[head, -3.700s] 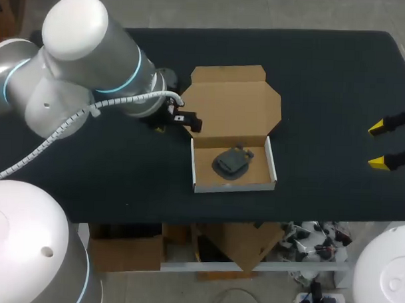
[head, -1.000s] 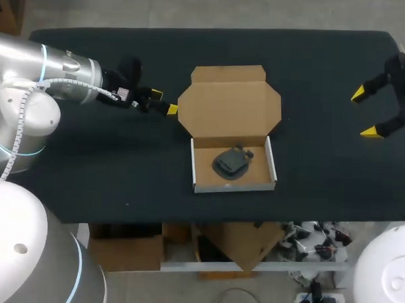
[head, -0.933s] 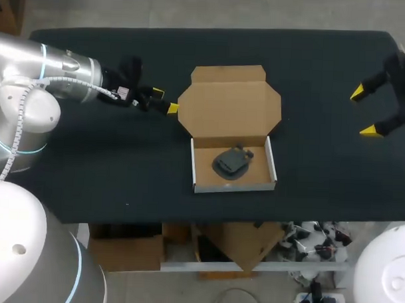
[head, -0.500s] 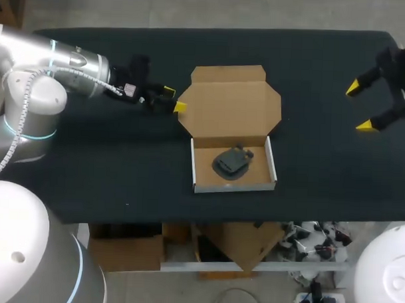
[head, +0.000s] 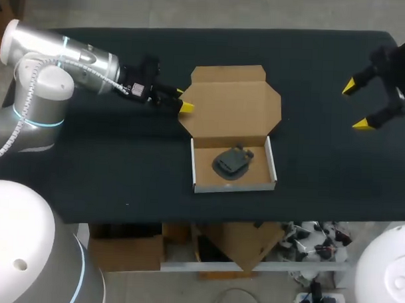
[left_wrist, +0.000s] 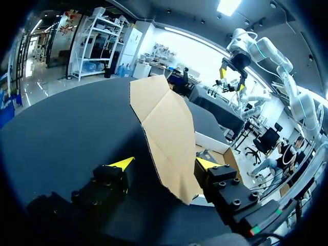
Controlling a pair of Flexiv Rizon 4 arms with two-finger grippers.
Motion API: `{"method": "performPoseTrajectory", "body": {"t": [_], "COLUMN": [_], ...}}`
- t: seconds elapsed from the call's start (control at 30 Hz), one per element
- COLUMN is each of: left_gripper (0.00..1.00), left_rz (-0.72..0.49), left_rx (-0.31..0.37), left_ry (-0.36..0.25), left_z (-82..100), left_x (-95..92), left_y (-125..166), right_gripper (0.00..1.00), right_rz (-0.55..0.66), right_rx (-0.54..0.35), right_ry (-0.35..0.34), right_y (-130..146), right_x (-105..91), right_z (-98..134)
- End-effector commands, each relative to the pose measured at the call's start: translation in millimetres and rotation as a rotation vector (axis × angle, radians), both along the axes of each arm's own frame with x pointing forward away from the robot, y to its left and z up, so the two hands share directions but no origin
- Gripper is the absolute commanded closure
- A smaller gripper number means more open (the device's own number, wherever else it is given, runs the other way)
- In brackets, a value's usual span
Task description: Assemble the packaging by folding the flat box into shape, placing the metal phone stand inside, and closing the box properly
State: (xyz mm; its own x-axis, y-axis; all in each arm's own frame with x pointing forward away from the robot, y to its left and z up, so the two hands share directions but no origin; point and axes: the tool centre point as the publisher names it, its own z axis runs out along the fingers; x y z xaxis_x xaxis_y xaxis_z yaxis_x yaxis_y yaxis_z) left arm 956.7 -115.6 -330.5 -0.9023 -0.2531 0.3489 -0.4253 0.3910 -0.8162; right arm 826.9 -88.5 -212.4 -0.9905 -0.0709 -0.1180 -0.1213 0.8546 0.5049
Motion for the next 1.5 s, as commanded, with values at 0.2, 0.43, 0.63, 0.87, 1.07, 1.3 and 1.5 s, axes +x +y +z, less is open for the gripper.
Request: {"method": "performPoseTrajectory", "body": {"t": [0.2, 0.43, 0.63, 0.87, 1.07, 1.3, 1.5], "left_gripper": [0.51, 0.59, 0.65, 0.67, 0.73, 0.75, 0.78], "left_rz": [-0.06, -0.094, -0.12, -0.147, -0.166, -0.18, -0.184], "left_rx": [-0.001, -0.013, -0.019, -0.02, -0.025, -0.029, -0.028], "left_ry": [0.017, 0.017, 0.004, -0.02, -0.037, -0.055, -0.065], "left_z": [-2.5, -4.3, -4.4, -1.8, 0.4, 3.9, 5.2], "left_x": [1.6, -6.8, -14.6, -20.3, -23.0, -25.9, -28.1], "left_y": [-12, -18, -19, -23, -26, -29, -31], "right_gripper": [0.0, 0.0, 0.0, 0.0, 0.0, 0.0, 0.0], "right_rz": [0.005, 0.005, 0.002, 0.003, 0.003, 0.002, 0.002], "right_rx": [-0.025, -0.04, -0.043, -0.051, -0.059, -0.065, -0.069], "right_ry": [-0.006, -0.014, -0.015, -0.02, -0.024, -0.029, -0.031], "right_y": [5, 5, 4, 7, 7, 8, 9], "right_x": [3.2, 4.9, 6.6, 8.4, 9.7, 10.3, 10.4], "right_z": [4, 5, 4, 6, 7, 8, 8]}}
